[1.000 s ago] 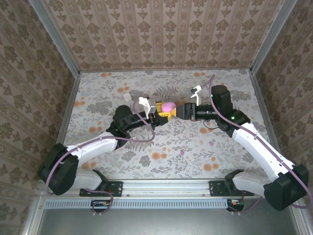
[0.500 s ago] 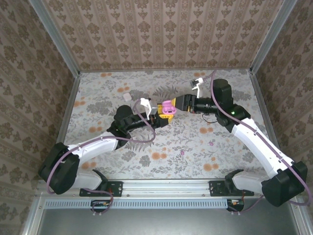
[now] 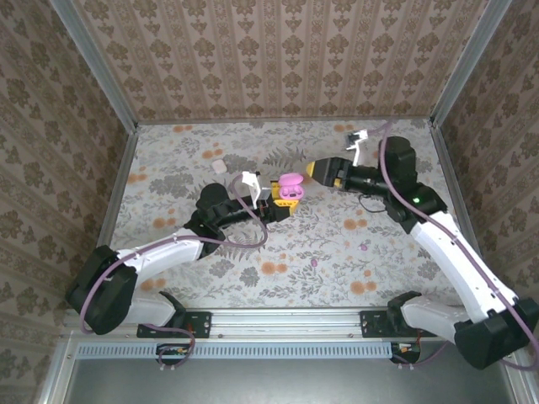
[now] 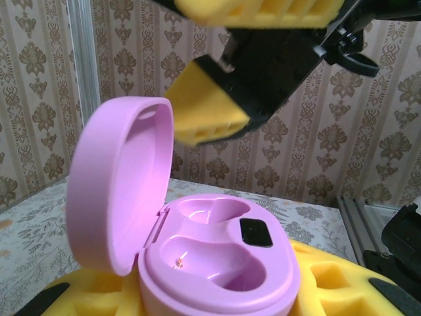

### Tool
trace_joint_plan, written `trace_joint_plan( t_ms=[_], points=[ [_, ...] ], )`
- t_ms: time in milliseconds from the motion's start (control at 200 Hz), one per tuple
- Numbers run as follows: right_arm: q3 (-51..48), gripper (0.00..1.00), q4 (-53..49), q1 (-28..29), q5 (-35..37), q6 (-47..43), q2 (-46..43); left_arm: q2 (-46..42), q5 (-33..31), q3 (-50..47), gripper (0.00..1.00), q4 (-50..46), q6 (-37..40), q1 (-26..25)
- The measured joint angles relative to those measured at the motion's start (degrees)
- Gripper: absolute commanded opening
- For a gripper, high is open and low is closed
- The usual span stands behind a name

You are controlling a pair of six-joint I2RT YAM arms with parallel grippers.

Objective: Insert wireless bluetooth earbuds into charging case

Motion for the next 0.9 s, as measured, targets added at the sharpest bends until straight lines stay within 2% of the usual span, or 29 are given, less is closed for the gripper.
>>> trace_joint_plan(
  t_ms=[195,355,485,630,900],
  points=[
    [-6.93,0.67,-3.87,-8.22,3.98,0.00,-5.62,-0.42,-0.20,-0.04,0.35,0.00,0.00,0.00],
    [-16.37,0.64,-11.23,-15.67,11.89,-0.09,-5.42,-1.05,-0.24,-0.76,0.35,0.20,0.00,0.00],
    [-24.72,0.56,-15.34,-21.55,15.78,-0.20,-3.72,-1.36,-0.24,-1.03,0.35,0.46,0.00,0.00],
    [-28.81,0.54,-17.18,-22.34,17.11,-0.94,-0.92,-1.62,-0.24,-1.14,0.35,0.48,0.00,0.00],
    [-28.98,0.54,-16.48,-22.32,17.22,-1.55,7.69,-1.90,-0.24,-1.14,0.35,0.79,0.02,0.00]
  ],
)
